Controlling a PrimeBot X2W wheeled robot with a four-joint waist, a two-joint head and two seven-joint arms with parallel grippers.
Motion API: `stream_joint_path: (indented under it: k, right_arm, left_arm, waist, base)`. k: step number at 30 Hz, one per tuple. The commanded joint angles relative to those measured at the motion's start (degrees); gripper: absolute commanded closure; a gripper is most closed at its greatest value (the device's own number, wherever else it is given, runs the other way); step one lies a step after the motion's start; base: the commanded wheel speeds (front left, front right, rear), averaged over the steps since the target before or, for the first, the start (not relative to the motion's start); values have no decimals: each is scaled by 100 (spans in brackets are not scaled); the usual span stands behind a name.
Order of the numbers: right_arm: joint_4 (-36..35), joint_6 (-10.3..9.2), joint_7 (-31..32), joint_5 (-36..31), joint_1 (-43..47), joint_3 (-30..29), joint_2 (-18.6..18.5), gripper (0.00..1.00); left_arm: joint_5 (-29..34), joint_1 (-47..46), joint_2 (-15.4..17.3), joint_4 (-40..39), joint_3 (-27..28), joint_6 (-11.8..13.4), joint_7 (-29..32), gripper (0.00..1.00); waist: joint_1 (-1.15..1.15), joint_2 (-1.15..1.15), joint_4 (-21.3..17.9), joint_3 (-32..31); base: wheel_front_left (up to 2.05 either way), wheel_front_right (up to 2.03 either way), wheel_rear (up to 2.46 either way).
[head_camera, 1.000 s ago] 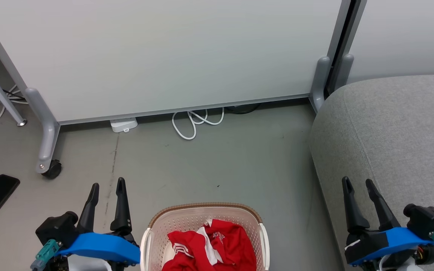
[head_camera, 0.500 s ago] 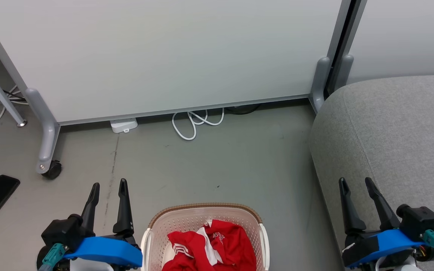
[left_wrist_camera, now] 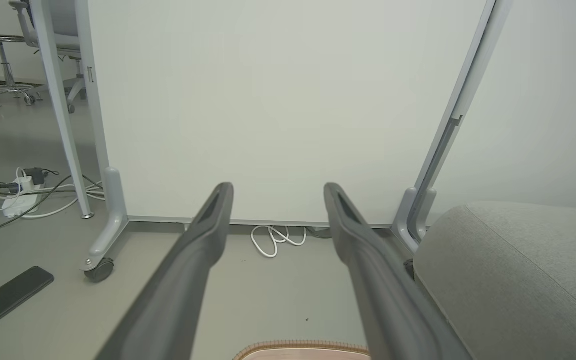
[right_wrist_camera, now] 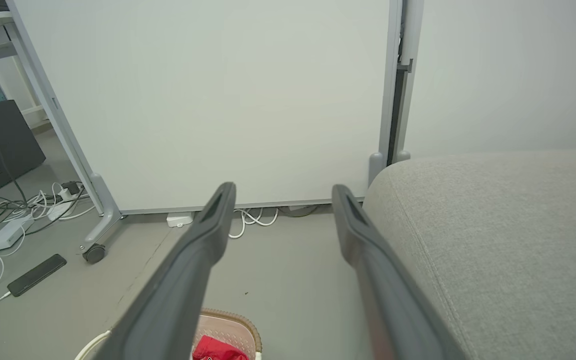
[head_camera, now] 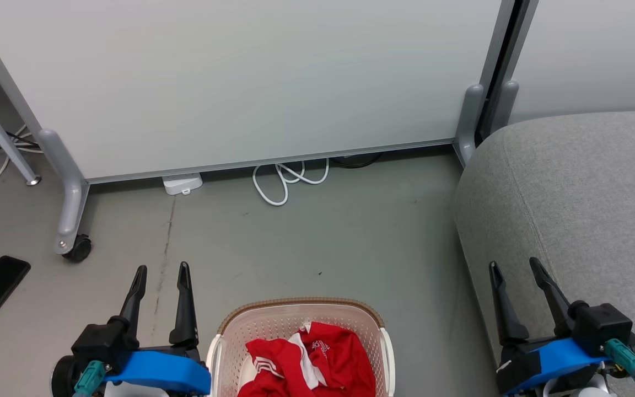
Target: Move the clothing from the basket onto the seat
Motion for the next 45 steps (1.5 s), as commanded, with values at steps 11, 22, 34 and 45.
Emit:
stream_joint_path:
  k: [11, 22, 34, 45]
  right_arm:
    - [-30, 14, -159, -539, -47, -14, -38, 0]
    - [-77, 14, -276, -989, 10, 8, -39, 0]
    - [-113, 15, -290, -1000, -1, 8, -39, 0]
    - [-193, 14, -288, -907, -225, 246, -37, 0]
  left_arm:
    - [515, 36, -66, 2, 89, -81, -147, 0]
    - [988, 101, -127, -8, 96, -82, -265, 0]
    - [1056, 81, -162, 17, 162, -119, -278, 0]
    - [977, 71, -190, 223, 362, 59, -273, 0]
  waist:
    - [0, 0, -17, -14]
    - [0, 0, -24, -30]
    - [0, 0, -36, 19]
    - [0, 0, -442, 348]
  base:
    - [0, 0, 0]
    - [0, 0, 0]
    - [0, 0, 0]
    - [0, 0, 0]
